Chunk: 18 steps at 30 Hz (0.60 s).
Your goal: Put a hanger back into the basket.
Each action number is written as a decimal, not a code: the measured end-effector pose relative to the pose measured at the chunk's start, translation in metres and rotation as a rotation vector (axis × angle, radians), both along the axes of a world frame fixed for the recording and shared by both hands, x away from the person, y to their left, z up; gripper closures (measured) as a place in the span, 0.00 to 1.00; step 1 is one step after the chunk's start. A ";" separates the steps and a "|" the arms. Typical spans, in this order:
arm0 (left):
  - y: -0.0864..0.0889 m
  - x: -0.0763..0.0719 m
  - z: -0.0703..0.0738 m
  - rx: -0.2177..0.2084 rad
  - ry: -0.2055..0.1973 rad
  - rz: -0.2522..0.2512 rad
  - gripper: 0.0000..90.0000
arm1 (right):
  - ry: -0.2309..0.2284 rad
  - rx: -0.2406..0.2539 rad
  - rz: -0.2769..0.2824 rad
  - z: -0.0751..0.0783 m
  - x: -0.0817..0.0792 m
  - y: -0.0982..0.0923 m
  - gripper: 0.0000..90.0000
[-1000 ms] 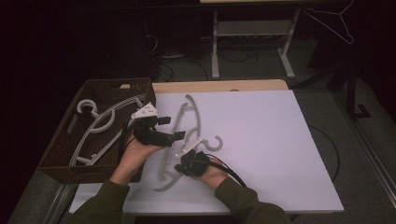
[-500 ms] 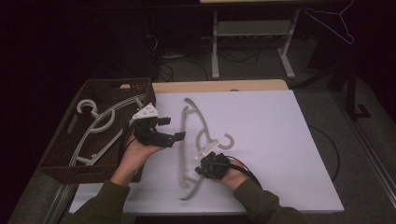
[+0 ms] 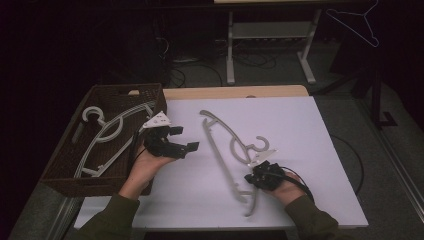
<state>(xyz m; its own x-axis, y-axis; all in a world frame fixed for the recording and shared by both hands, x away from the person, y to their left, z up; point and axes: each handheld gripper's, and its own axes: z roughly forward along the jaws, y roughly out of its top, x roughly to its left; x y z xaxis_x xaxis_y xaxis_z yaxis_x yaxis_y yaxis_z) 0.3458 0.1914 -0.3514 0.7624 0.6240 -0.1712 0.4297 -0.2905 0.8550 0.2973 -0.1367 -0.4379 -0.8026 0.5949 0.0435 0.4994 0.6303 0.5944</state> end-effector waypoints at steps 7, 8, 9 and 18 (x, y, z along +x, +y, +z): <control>-0.001 0.000 -0.001 0.002 -0.001 -0.002 0.12 | -0.003 0.151 -0.077 0.016 0.008 -0.005 0.79; -0.001 0.001 -0.001 0.001 -0.001 -0.002 0.12 | -0.003 0.179 -0.087 0.018 0.010 -0.002 0.76; -0.002 0.001 -0.001 0.003 0.000 -0.004 0.12 | -0.005 0.200 -0.084 0.020 0.013 0.003 0.73; -0.002 0.000 -0.001 0.004 0.000 -0.006 0.12 | 0.024 0.190 -0.108 0.011 0.037 0.053 0.59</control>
